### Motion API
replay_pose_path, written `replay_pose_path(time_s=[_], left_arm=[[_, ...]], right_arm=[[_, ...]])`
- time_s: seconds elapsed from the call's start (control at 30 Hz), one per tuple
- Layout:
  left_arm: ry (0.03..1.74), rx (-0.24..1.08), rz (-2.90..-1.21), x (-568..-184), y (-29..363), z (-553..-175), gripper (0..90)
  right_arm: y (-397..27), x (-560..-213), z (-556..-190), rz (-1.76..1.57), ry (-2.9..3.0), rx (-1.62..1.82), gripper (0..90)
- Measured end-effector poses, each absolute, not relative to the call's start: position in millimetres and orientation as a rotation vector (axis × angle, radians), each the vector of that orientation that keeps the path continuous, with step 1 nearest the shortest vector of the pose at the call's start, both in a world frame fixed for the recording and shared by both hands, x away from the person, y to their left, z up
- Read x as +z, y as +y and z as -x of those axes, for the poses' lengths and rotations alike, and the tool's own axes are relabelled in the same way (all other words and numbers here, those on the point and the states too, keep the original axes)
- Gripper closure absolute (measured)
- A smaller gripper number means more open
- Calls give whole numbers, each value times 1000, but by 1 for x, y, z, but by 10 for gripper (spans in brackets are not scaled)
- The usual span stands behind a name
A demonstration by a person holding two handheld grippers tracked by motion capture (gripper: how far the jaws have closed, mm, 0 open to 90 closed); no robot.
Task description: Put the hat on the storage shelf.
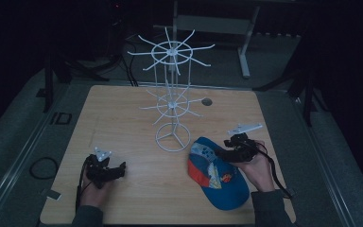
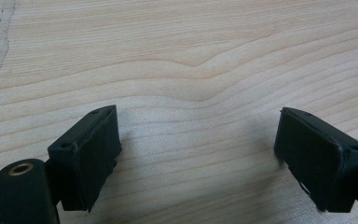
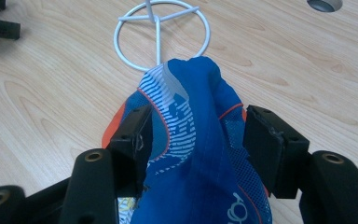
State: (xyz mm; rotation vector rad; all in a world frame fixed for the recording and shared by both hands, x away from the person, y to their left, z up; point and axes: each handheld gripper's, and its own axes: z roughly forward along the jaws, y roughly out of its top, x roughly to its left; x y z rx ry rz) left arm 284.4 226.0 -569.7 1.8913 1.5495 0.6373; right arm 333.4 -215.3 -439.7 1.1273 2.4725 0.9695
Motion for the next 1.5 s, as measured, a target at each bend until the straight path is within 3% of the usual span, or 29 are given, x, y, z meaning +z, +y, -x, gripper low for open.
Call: replay_pose_path(time_s=[1.0,1.5], left_arm=[[1548,637,-1896,-570,226,-284,147],[1548,637,-1897,-570,226,-284,147]], right_arm=[[-199,-465,-365,-1165,2624,797,455],[-193,-479,-375,-1224,2648,696,396]])
